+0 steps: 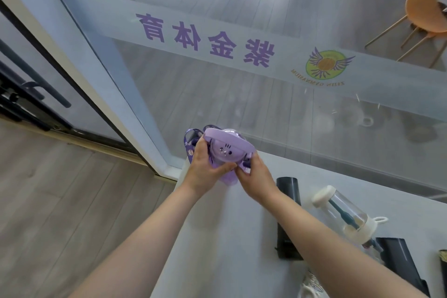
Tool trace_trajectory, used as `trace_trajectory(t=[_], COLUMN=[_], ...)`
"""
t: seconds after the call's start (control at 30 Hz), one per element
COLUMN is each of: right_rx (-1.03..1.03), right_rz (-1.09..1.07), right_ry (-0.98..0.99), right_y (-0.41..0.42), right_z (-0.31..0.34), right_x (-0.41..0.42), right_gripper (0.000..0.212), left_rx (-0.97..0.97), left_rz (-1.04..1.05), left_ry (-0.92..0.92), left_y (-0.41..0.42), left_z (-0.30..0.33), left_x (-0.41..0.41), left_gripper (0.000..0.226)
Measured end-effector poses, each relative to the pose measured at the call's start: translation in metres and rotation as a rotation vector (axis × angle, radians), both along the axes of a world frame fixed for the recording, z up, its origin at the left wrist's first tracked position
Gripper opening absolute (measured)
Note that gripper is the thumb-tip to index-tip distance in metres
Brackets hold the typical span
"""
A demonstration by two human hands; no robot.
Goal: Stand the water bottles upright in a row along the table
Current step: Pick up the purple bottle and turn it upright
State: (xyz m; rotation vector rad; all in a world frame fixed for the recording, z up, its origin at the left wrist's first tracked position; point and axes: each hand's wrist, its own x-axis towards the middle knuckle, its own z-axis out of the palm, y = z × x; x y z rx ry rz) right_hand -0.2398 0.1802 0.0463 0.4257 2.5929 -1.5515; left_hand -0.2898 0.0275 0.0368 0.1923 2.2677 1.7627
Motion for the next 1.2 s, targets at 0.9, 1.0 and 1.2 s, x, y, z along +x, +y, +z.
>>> trace_trajectory(t=[0.9,1.0,1.2], right_rx=[0.235,0.240,0.249], right_rz=[-0.018,-0.093,-0.166], right_ry=[-0.082,-0.093,-0.167], right_y=[0.048,0.060,0.067], right_z=[0.014,0.008,-0.008], right_x=[0.066,0.114,0.181], right_gripper=[0.066,0.063,0.066], left_rx=[-0.313,-0.396,-0.377], left_rz=[0.093,0.116,-0.041], left_ry=[0.088,0.173,-0.012], left_y=[-0.020,-0.026,-0.014], left_z=[-0.007,-0.015,-0.039], left_x=[0.013,0.042,0.106], left_gripper=[0.095,0.081,0.067])
